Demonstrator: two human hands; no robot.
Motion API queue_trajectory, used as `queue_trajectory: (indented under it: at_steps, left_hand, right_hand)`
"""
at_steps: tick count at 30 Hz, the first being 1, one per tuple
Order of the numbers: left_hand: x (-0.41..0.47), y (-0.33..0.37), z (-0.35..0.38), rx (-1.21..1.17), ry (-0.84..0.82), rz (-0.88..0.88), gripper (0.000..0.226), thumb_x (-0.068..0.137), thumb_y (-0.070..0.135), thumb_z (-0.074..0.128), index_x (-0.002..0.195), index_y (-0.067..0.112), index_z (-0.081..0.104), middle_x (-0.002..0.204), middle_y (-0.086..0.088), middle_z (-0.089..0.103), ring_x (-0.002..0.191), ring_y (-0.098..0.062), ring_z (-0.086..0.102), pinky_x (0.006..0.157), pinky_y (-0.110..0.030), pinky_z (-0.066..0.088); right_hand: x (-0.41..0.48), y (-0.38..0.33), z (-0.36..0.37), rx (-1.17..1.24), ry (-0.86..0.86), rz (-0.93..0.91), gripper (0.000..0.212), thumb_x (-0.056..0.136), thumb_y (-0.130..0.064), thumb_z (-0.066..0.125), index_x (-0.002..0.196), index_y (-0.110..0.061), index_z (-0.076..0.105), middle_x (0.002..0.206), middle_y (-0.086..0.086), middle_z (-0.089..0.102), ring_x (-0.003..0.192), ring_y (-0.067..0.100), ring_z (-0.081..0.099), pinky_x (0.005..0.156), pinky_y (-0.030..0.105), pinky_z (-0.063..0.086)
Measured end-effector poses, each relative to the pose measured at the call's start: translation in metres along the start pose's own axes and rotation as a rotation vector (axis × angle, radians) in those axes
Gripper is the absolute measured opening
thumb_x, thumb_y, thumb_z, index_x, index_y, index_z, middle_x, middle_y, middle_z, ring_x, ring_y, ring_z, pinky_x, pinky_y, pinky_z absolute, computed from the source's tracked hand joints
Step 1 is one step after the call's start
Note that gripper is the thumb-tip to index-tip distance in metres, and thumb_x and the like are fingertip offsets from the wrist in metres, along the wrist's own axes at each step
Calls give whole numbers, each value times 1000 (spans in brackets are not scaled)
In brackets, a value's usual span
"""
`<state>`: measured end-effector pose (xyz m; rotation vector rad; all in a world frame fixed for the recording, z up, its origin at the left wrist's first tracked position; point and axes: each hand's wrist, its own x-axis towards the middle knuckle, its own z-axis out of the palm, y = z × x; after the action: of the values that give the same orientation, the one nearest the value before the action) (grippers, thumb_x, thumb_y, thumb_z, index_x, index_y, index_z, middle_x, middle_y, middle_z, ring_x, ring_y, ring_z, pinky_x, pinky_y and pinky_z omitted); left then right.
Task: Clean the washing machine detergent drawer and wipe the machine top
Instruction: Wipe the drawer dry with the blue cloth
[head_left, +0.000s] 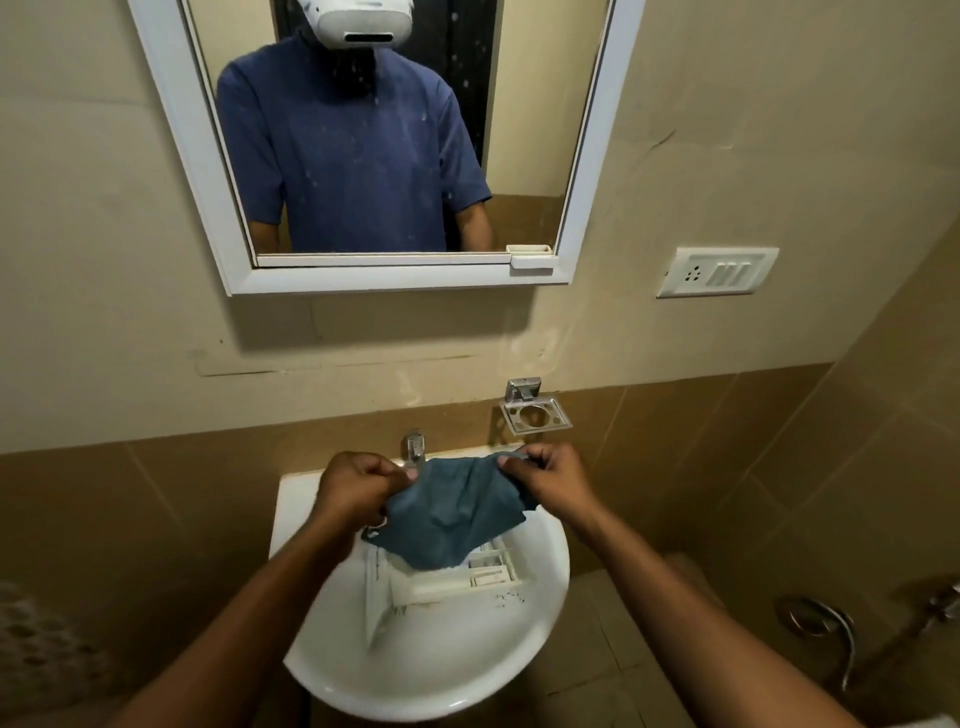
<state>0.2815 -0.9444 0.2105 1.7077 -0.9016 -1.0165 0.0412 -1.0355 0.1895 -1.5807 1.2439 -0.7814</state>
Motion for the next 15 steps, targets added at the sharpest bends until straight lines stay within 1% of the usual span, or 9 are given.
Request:
queue_trajectory:
  at_steps: [4,5,7,9,10,12,13,14,15]
  left_hand:
    - [-18,9,31,-94,-52,33,10,90,9,75,82,4,77,80,-17,75,61,-26,67,54,-32,57]
    - [-21,12,33,-127,-89,36,10,93,5,70,86,3,77,83,-20,75,63,-28,69,57,-32,60]
    - [-26,17,29,-208,-239,28,21,99,-2,55,100,1,76,94,-22,76,77,-32,75,67,-35,64]
    - [-27,18,16,-302,-384,52,30,101,-4,44,111,-1,72,105,-22,76,92,-39,74,74,-39,63]
    - [-26,17,9,-327,-381,88,31,101,-4,43,113,-2,71,106,-21,76,95,-41,73,76,-40,62]
    - [-18,13,-4,-294,-216,184,26,99,-2,51,115,4,71,106,-14,77,97,-36,72,78,-42,59]
    - [-14,9,-9,-237,-148,212,25,97,5,61,118,12,70,108,-8,77,99,-30,70,81,-42,57]
    - [-12,6,-13,-167,-166,207,35,91,18,72,125,22,66,112,-2,74,104,-24,69,84,-41,56]
    - [-12,3,-14,-105,-268,182,51,82,30,79,130,28,61,118,3,72,109,-19,67,88,-37,57]
  right_hand:
    - [-15,-4,35,39,-122,-61,24,93,-37,72,86,-14,78,75,15,71,64,19,60,60,36,47]
    - [-19,-7,40,40,-156,-81,29,91,-44,73,88,-16,78,77,12,73,66,17,62,61,36,47]
    - [-26,-14,41,31,-194,-117,36,84,-53,78,95,-19,77,84,4,75,75,13,69,65,31,53]
    - [-29,-18,35,31,-207,-148,34,79,-46,85,100,-21,76,92,1,77,84,14,73,70,33,60]
    - [-29,-20,31,27,-217,-172,29,79,-38,87,100,-21,76,92,2,76,84,15,72,72,38,61]
    - [-28,-24,25,7,-245,-204,12,85,-21,82,96,-19,76,88,4,74,81,15,70,71,44,60]
    - [-29,-29,22,2,-264,-218,7,89,-15,78,94,-19,76,87,3,73,80,13,68,68,39,58]
    - [-29,-35,19,-3,-283,-231,7,93,-12,72,94,-18,75,84,0,71,79,10,66,66,32,56]
    - [-30,-42,16,7,-306,-244,11,95,-10,67,93,-18,75,82,-5,70,79,8,64,66,26,52]
